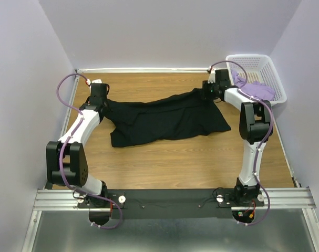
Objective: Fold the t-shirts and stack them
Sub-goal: Flatten the tshirt out
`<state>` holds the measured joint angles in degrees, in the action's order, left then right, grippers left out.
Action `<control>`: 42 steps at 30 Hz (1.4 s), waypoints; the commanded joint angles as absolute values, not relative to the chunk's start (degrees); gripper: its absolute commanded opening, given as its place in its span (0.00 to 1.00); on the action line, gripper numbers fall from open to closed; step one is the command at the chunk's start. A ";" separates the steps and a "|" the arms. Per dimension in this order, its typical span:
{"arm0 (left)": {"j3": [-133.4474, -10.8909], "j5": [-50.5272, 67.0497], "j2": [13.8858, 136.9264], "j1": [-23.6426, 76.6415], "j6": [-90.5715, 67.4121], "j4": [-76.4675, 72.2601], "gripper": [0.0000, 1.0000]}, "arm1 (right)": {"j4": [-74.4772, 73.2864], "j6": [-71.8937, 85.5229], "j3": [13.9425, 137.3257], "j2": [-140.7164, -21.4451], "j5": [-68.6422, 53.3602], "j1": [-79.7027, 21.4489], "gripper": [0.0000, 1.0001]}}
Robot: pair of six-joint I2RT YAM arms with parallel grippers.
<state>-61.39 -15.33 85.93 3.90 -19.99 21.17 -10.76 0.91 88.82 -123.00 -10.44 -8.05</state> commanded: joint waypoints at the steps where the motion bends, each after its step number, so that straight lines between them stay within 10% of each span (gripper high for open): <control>1: -63.02 -15.03 83.23 2.90 -20.04 22.06 0.00 | -10.02 6.58 97.00 -126.47 -12.48 -4.58 0.38; 6: -62.75 -14.86 83.23 1.85 -19.95 21.71 0.00 | -10.11 11.86 101.86 -129.73 -11.86 -2.90 0.18; 16: -62.75 -13.01 83.14 1.67 -20.21 21.36 0.00 | -10.28 12.83 92.31 -123.06 -16.17 -2.90 0.53; 42: -62.14 -11.25 81.74 1.67 -20.30 21.09 0.00 | -10.28 17.84 87.28 -124.45 -27.68 -2.90 0.46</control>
